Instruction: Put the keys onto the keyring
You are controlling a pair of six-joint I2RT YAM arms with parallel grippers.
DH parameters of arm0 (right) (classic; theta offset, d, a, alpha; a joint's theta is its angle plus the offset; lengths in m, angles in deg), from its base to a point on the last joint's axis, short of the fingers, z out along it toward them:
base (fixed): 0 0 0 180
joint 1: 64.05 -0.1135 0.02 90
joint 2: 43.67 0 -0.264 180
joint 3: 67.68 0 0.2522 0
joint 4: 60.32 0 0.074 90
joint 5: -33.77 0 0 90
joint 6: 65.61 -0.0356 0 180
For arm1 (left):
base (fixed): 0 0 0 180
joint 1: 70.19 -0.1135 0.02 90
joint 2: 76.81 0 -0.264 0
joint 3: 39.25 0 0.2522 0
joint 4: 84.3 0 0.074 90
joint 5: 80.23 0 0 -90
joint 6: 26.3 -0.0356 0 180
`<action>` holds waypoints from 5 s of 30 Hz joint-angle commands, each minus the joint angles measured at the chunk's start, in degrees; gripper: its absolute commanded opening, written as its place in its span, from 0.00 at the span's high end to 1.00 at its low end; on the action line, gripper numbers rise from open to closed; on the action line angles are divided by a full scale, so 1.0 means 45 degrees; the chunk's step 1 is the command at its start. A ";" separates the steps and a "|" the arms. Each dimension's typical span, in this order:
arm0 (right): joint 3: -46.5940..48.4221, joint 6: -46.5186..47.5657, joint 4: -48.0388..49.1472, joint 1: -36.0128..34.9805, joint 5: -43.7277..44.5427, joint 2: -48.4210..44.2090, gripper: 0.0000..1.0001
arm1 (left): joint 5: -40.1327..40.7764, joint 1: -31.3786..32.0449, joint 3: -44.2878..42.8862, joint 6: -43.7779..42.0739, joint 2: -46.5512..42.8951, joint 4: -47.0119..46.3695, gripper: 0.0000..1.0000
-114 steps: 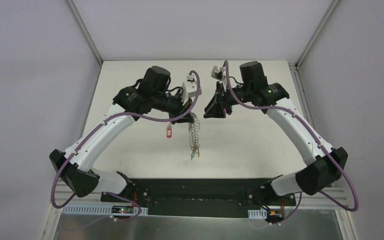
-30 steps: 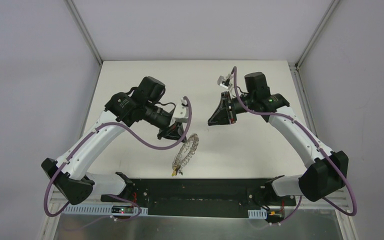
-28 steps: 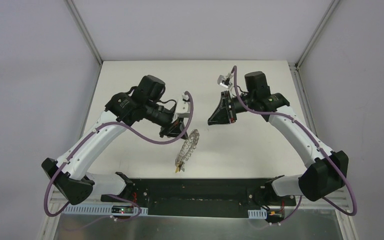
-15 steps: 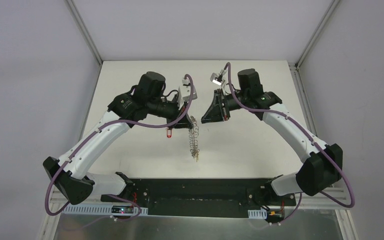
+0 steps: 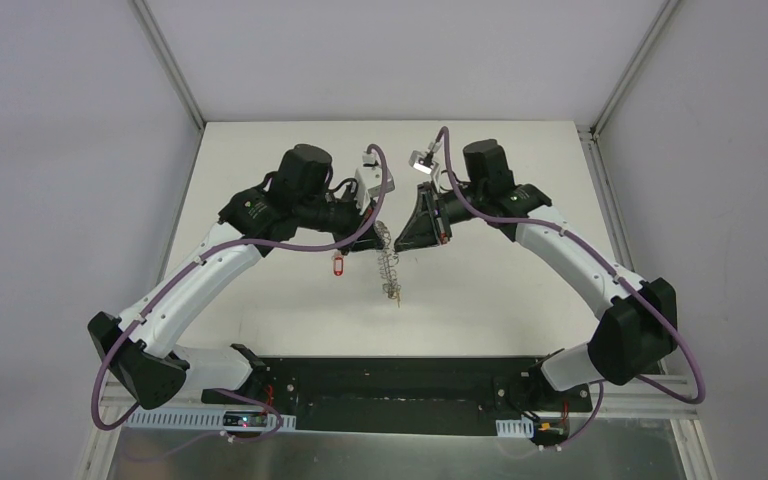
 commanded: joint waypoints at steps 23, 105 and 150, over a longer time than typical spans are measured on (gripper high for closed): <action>0.0204 0.0508 -0.0095 0.0169 0.0067 -0.0142 0.85 | 0.0399 -0.0820 0.0713 0.0362 -0.0603 -0.1426 1.00; 0.8171 0.4980 -0.2066 -0.5535 1.4413 1.0817 0.84 | 0.2869 -0.3049 0.2656 -0.2137 -0.6882 0.5697 1.00; -0.2331 0.4076 -0.3459 0.0336 0.6323 0.3088 1.00 | 0.0497 -0.3029 0.1952 -0.2173 -0.4278 0.3420 1.00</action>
